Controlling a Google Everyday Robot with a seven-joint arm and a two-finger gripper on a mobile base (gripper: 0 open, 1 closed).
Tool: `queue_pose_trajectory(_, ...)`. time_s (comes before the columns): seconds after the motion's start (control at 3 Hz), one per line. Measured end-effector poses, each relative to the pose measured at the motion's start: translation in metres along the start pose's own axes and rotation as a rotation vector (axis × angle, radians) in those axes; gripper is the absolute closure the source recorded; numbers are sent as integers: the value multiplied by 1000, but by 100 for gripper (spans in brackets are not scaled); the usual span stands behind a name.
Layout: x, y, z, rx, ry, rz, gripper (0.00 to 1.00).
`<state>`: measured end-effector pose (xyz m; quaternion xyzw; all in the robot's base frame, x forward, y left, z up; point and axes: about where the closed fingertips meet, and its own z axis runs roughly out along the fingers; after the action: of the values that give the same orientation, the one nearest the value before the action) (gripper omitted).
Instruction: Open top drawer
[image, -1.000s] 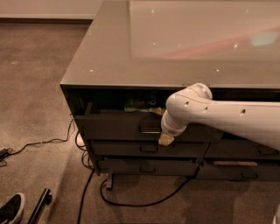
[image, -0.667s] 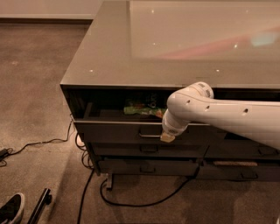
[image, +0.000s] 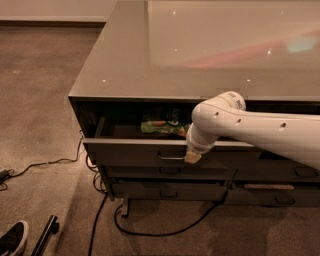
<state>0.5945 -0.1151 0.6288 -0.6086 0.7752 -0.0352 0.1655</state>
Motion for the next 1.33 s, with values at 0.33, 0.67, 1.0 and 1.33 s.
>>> queue_pose_trajectory(0.33,10,17,0,-3,25,4,100)
queue_pose_trajectory(0.67,10,17,0,-3,25,4,81)
queue_pose_trajectory(1.0,10,17,0,-3,25,4,58)
queue_pose_trajectory(1.33,10,17,0,-3,25,4,35)
